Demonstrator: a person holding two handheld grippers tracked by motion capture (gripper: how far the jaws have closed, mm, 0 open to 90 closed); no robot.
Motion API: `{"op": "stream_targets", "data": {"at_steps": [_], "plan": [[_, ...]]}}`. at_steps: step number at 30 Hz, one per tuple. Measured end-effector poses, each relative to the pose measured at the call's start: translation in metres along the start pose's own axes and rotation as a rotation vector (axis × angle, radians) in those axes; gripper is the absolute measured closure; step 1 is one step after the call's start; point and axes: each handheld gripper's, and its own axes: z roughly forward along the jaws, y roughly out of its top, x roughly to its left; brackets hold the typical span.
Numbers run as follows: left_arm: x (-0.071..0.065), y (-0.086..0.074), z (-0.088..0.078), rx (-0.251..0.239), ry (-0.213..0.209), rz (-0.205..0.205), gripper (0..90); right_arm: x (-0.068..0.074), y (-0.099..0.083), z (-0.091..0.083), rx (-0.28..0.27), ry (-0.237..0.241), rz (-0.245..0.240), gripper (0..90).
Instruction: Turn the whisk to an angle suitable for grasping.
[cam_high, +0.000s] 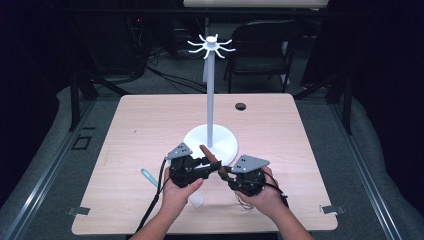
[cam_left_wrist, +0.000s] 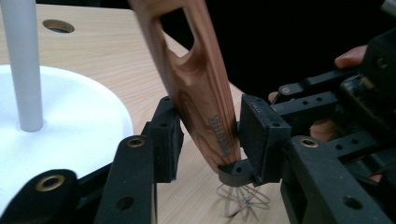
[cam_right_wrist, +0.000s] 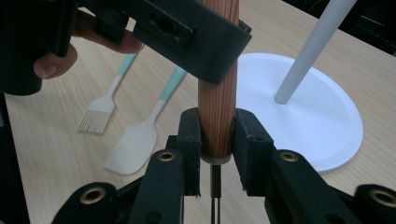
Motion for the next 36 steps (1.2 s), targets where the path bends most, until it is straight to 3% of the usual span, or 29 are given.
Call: {"op": "stream_targets", "data": {"at_steps": [5,9,11,14,18,20,25,31,36], "plan": [[0.0,0.001,0.001,-0.004,-0.002,-0.003,63.3,-0.003,-0.002,-0.001,-0.007,-0.001,0.029,70.4],[0.001,0.0,0.002,0.006,0.012,0.008,66.3,-0.01,-0.012,-0.003,0.033,0.016,0.071,70.9],[0.002,-0.001,0.004,0.01,0.009,0.006,66.4,-0.017,-0.018,-0.002,0.056,0.058,0.115,71.9],[0.002,-0.001,0.004,0.003,0.01,0.005,66.9,-0.022,-0.022,0.0,0.076,0.088,0.145,74.9],[0.001,0.0,0.005,-0.001,0.006,0.011,66.9,-0.021,-0.023,0.001,0.102,0.074,0.125,79.6],[0.001,0.0,0.004,-0.002,0.004,0.012,67.4,-0.021,-0.022,0.0,0.104,0.095,0.13,80.9],[0.0,0.0,0.003,-0.013,0.006,0.01,63.7,-0.017,-0.018,0.0,0.117,0.093,0.11,85.4],[-0.004,-0.001,0.003,-0.018,0.002,0.021,59.5,-0.012,-0.013,-0.001,0.091,0.076,0.093,85.6],[-0.008,-0.001,0.003,-0.013,-0.001,0.022,56.1,-0.007,-0.007,-0.003,0.031,0.041,0.101,85.7]]}}
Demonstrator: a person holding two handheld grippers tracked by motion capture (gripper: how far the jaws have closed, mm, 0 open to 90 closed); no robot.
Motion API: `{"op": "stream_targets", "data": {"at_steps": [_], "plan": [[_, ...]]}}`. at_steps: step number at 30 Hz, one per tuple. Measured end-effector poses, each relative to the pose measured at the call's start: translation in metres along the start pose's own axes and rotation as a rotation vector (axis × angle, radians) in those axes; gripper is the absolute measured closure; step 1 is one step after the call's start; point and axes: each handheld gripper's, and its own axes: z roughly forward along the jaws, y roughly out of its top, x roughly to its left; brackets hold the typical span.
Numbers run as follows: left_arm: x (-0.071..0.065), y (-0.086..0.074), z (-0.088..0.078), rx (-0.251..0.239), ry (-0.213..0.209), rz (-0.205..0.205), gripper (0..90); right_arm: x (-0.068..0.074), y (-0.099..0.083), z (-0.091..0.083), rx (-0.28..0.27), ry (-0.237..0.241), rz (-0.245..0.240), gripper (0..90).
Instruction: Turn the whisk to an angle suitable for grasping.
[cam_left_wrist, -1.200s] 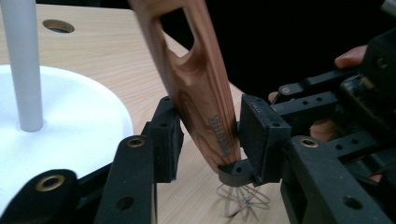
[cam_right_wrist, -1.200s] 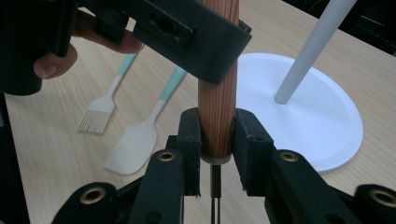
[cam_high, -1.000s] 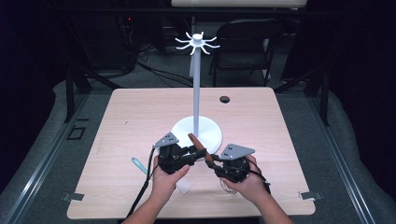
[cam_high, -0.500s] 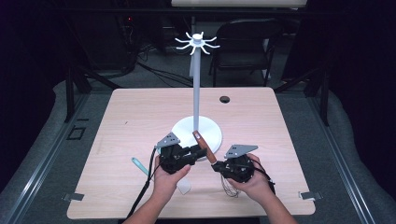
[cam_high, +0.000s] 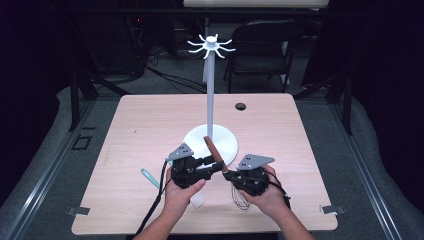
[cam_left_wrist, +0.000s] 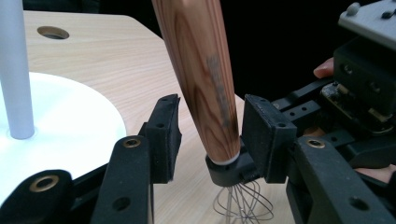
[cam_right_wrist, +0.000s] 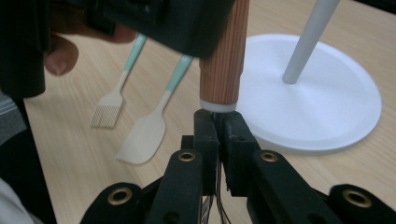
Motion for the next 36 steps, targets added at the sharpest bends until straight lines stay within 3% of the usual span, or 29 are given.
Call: {"op": "stream_targets", "data": {"at_steps": [5,12,20,24,29,36], "plan": [[-0.003,0.0,0.001,-0.021,0.024,-0.007,56.3,0.007,0.003,0.004,-0.032,-0.031,-0.002,85.7],[-0.004,-0.002,0.004,-0.012,0.054,-0.031,62.4,0.012,0.003,0.009,-0.051,-0.047,0.017,85.6],[-0.006,-0.003,0.007,-0.019,0.039,-0.045,67.9,0.014,0.003,0.01,-0.068,-0.042,0.018,85.5],[-0.008,-0.001,0.007,-0.016,0.033,-0.033,68.7,0.014,0.002,0.01,-0.077,-0.037,0.022,85.2],[-0.006,0.004,0.002,-0.009,0.029,-0.021,69.4,0.012,0.002,0.008,-0.084,-0.013,0.025,77.9],[-0.001,0.018,-0.012,0.0,0.077,0.034,69.8,0.008,0.001,0.006,-0.089,-0.007,0.054,71.4]]}}
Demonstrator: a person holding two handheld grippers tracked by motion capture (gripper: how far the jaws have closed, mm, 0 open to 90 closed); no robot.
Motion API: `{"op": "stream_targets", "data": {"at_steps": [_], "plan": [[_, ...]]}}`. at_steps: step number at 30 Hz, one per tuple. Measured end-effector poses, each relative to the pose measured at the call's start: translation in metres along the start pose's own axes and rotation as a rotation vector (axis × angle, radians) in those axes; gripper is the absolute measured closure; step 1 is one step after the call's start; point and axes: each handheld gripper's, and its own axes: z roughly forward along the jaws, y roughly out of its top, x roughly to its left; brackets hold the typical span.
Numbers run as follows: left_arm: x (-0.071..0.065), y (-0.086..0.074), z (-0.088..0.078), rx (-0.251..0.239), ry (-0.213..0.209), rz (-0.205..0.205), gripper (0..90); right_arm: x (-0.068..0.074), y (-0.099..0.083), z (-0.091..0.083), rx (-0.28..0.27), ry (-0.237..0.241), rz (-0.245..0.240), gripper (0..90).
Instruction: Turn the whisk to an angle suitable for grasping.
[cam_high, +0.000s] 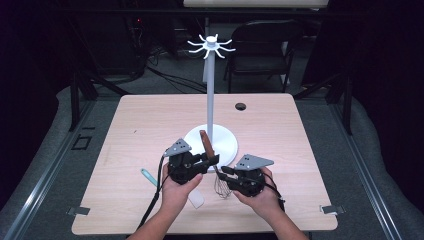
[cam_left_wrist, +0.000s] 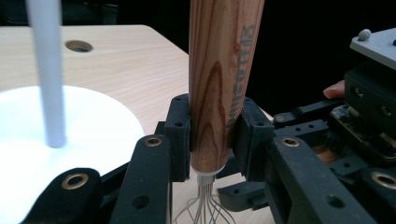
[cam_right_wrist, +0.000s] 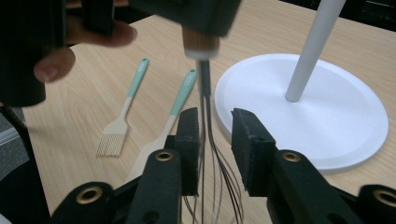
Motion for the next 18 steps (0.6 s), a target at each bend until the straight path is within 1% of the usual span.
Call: {"op": "stream_targets", "data": {"at_steps": [2,4,6,7,11,14,17,18], "plan": [[0.003,0.004,-0.003,0.009,0.014,0.011,70.0,-0.002,0.0,0.0,0.007,0.0,0.004,70.2],[0.006,0.006,-0.005,0.016,0.026,0.012,70.0,-0.003,-0.001,0.0,0.007,-0.001,0.009,69.6],[0.009,0.009,-0.007,0.022,0.032,0.016,70.1,-0.005,-0.002,0.001,0.024,-0.007,0.009,69.1],[0.011,0.01,-0.008,0.027,0.039,0.024,70.1,-0.005,-0.002,0.001,0.024,-0.007,0.009,69.1],[0.017,0.018,-0.012,0.046,0.065,0.045,70.2,-0.01,-0.006,0.003,0.055,-0.012,0.02,68.3],[0.02,0.027,-0.016,0.054,0.088,0.062,70.2,-0.011,-0.007,0.004,0.061,-0.014,0.021,68.1],[0.019,0.039,-0.02,0.061,0.112,0.083,70.2,-0.013,-0.009,0.004,0.067,-0.022,0.027,68.0],[0.017,0.045,-0.021,0.062,0.124,0.101,70.2,-0.014,-0.009,0.004,0.072,-0.024,0.025,68.0]]}}
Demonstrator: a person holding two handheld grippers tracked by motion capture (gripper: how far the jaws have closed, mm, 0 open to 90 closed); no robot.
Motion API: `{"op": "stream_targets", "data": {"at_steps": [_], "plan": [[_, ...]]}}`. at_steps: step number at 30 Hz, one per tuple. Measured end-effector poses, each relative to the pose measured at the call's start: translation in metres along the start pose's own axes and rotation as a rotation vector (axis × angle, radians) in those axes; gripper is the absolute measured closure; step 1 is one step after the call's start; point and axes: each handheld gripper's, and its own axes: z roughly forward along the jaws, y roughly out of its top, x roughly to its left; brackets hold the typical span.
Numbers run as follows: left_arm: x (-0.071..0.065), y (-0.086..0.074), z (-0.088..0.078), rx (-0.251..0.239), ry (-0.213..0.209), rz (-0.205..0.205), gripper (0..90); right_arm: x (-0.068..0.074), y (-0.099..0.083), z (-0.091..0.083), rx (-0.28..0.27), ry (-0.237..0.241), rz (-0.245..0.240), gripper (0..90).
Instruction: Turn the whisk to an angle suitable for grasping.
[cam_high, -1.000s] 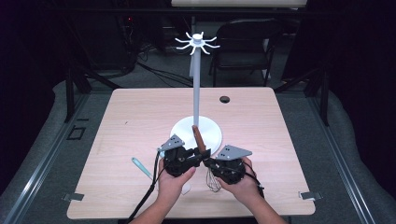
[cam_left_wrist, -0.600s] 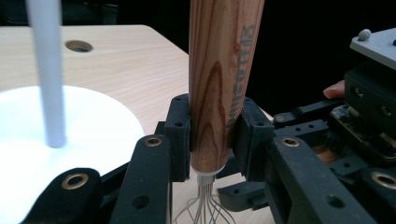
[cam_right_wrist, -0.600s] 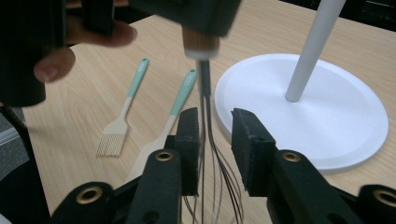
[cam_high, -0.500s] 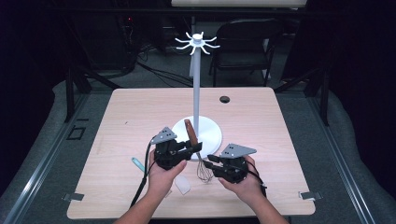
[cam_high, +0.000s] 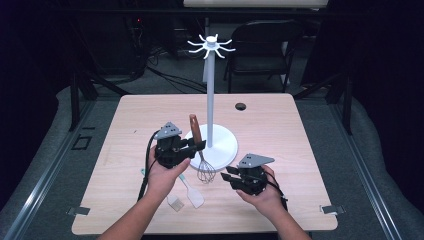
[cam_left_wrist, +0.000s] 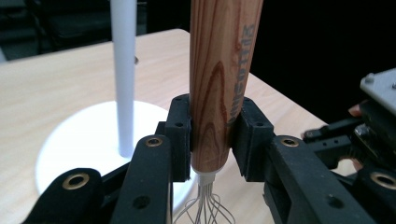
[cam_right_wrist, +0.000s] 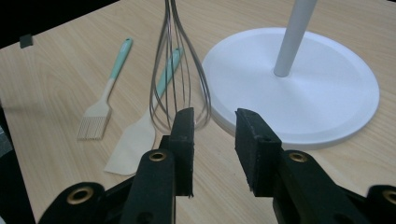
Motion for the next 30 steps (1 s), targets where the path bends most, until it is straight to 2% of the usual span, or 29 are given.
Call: {"op": "stream_targets", "data": {"at_steps": [4,5,6,9,15,19,21,27,30], "plan": [[-0.004,0.021,-0.004,0.0,0.046,0.058,70.2,-0.004,-0.002,0.001,0.005,-0.008,0.011,68.1],[-0.007,0.034,-0.007,-0.002,0.067,0.088,70.3,-0.005,-0.003,0.001,0.004,-0.007,0.014,68.1],[-0.007,0.034,-0.007,-0.002,0.067,0.088,70.2,-0.005,-0.003,0.001,0.004,-0.007,0.014,68.1],[-0.01,0.057,-0.01,-0.002,0.089,0.12,70.3,-0.007,-0.005,0.001,0.013,-0.013,0.018,68.1],[-0.014,0.097,-0.011,-0.01,0.132,0.157,70.3,-0.009,-0.006,0.001,0.016,-0.019,0.02,68.2],[-0.015,0.118,-0.012,-0.018,0.142,0.163,70.3,-0.01,-0.007,0.0,0.017,-0.023,0.019,68.2],[-0.012,0.127,-0.012,-0.027,0.139,0.152,70.3,-0.011,-0.007,0.0,0.012,-0.022,0.025,68.2],[-0.003,0.138,-0.007,-0.023,0.116,0.123,70.3,-0.011,-0.009,-0.003,0.015,-0.03,0.011,68.4],[-0.001,0.141,-0.005,-0.019,0.093,0.126,70.3,-0.011,-0.01,-0.003,0.018,-0.037,0.01,68.4]]}}
